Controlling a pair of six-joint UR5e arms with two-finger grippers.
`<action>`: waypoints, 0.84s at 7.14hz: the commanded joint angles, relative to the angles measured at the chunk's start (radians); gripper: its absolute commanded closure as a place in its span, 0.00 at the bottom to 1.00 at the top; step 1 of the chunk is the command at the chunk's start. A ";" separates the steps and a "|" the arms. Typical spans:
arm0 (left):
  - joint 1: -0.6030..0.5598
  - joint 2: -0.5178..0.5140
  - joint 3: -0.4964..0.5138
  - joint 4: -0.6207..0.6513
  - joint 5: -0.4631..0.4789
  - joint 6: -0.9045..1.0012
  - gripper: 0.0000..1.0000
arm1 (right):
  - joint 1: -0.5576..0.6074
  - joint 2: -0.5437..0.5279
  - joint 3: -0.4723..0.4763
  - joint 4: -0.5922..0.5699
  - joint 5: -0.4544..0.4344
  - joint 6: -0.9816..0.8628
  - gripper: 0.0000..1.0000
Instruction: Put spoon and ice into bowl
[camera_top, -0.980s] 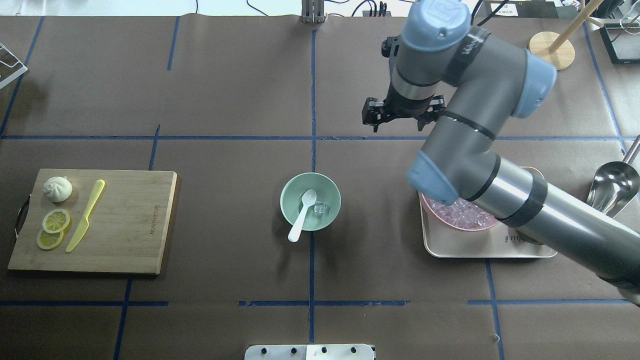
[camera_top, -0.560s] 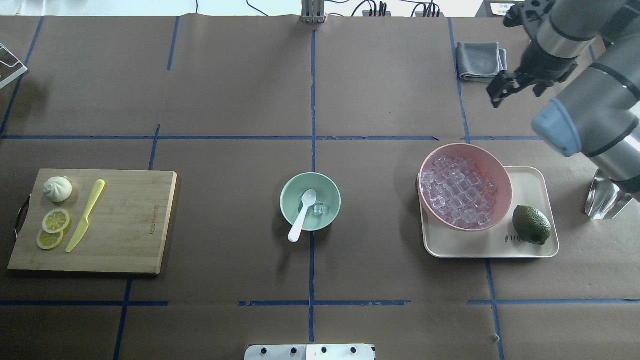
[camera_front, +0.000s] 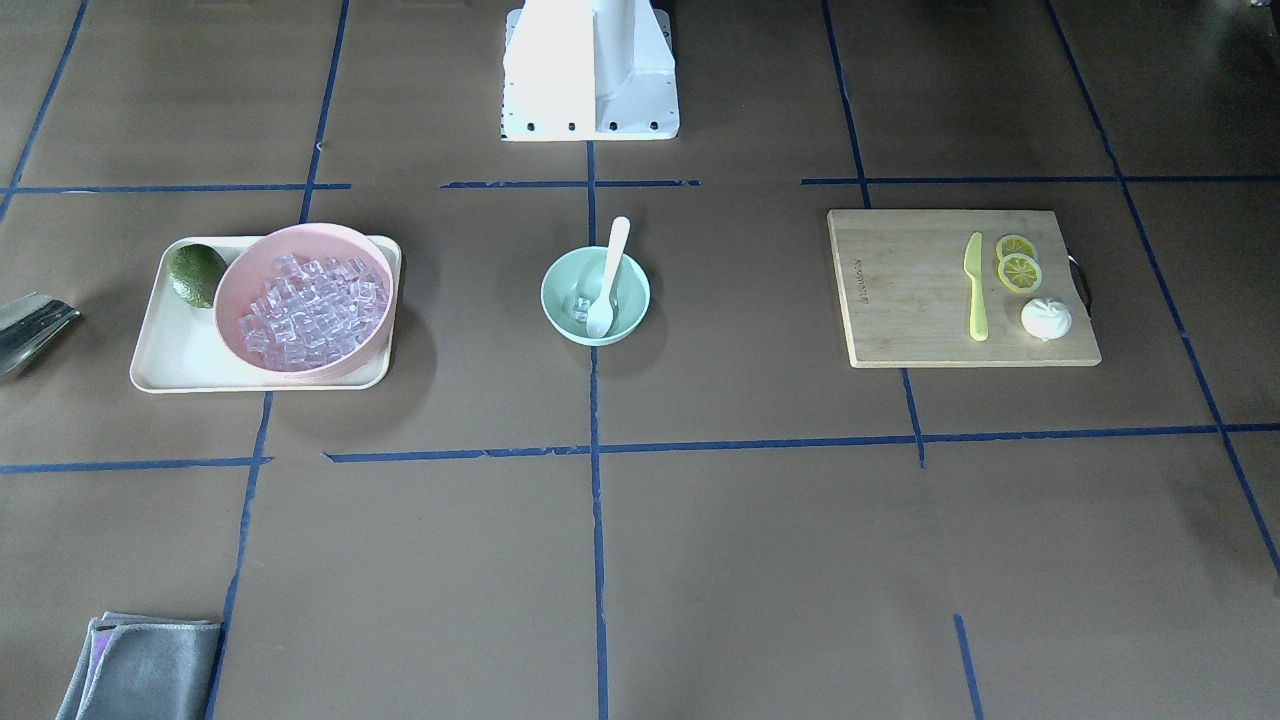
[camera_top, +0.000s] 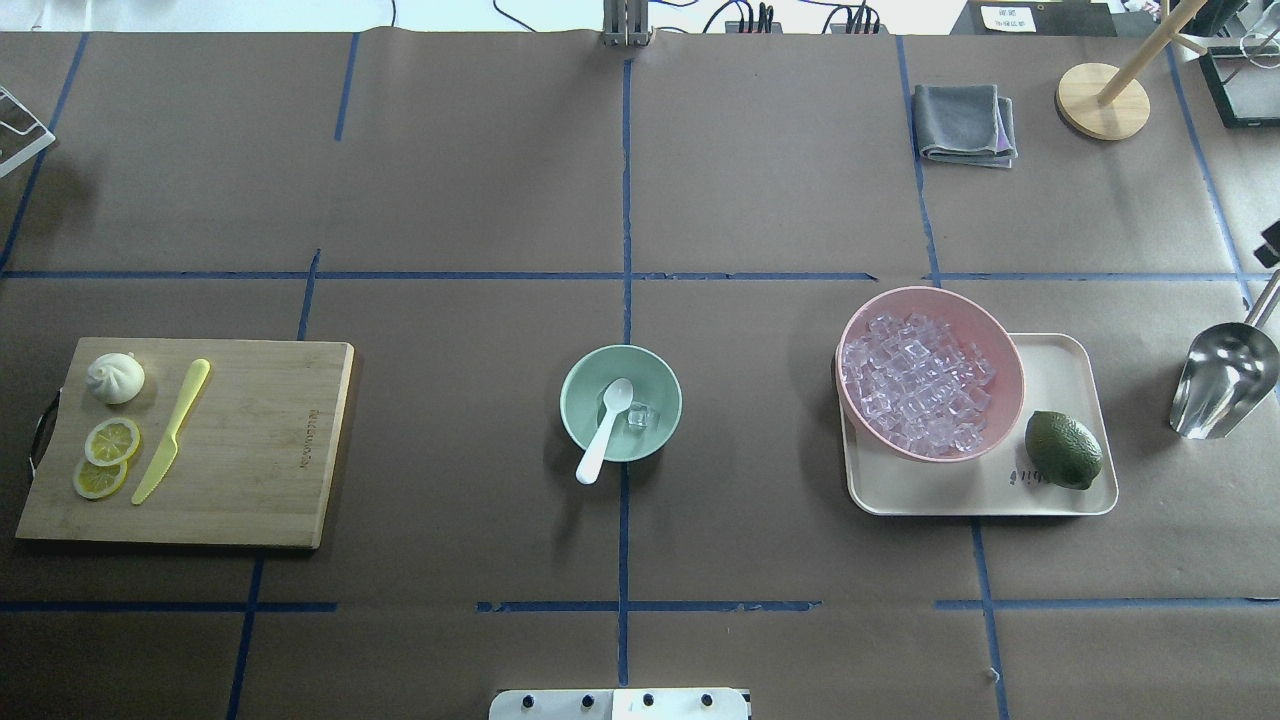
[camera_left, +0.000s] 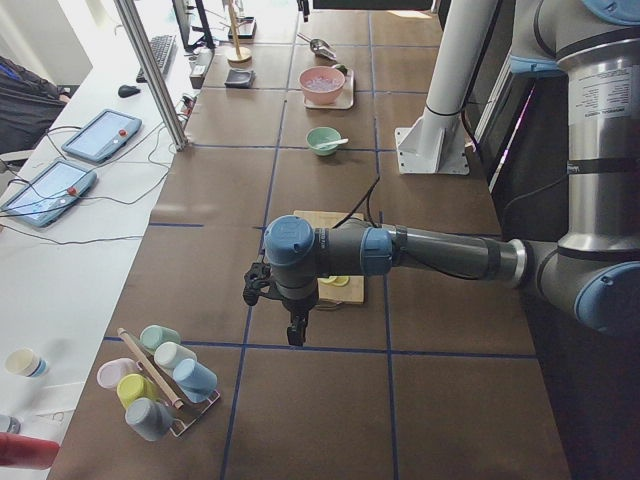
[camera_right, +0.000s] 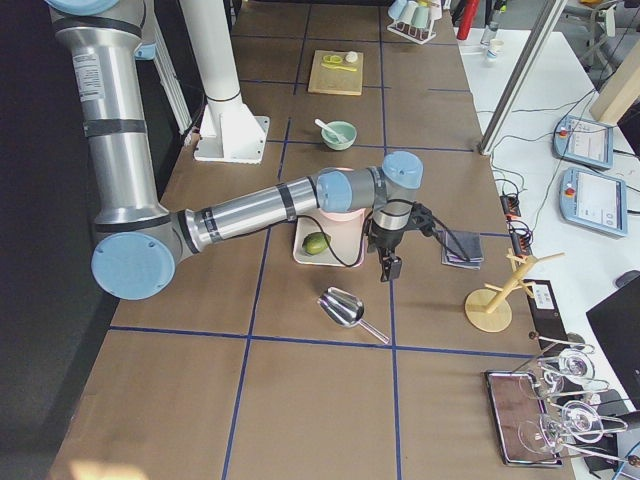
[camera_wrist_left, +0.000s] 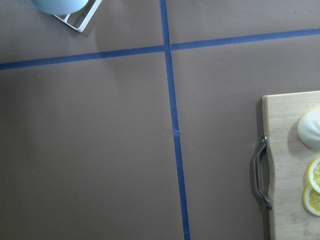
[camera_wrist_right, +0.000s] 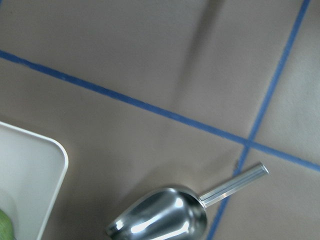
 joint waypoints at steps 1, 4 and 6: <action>0.000 0.023 0.010 -0.015 0.107 0.006 0.00 | 0.150 -0.159 0.001 0.001 0.036 -0.179 0.01; 0.000 0.000 0.074 -0.036 -0.010 0.004 0.00 | 0.178 -0.218 -0.004 0.002 0.044 -0.193 0.01; -0.003 0.005 0.050 -0.024 -0.014 -0.005 0.00 | 0.178 -0.230 -0.008 0.086 0.047 -0.184 0.01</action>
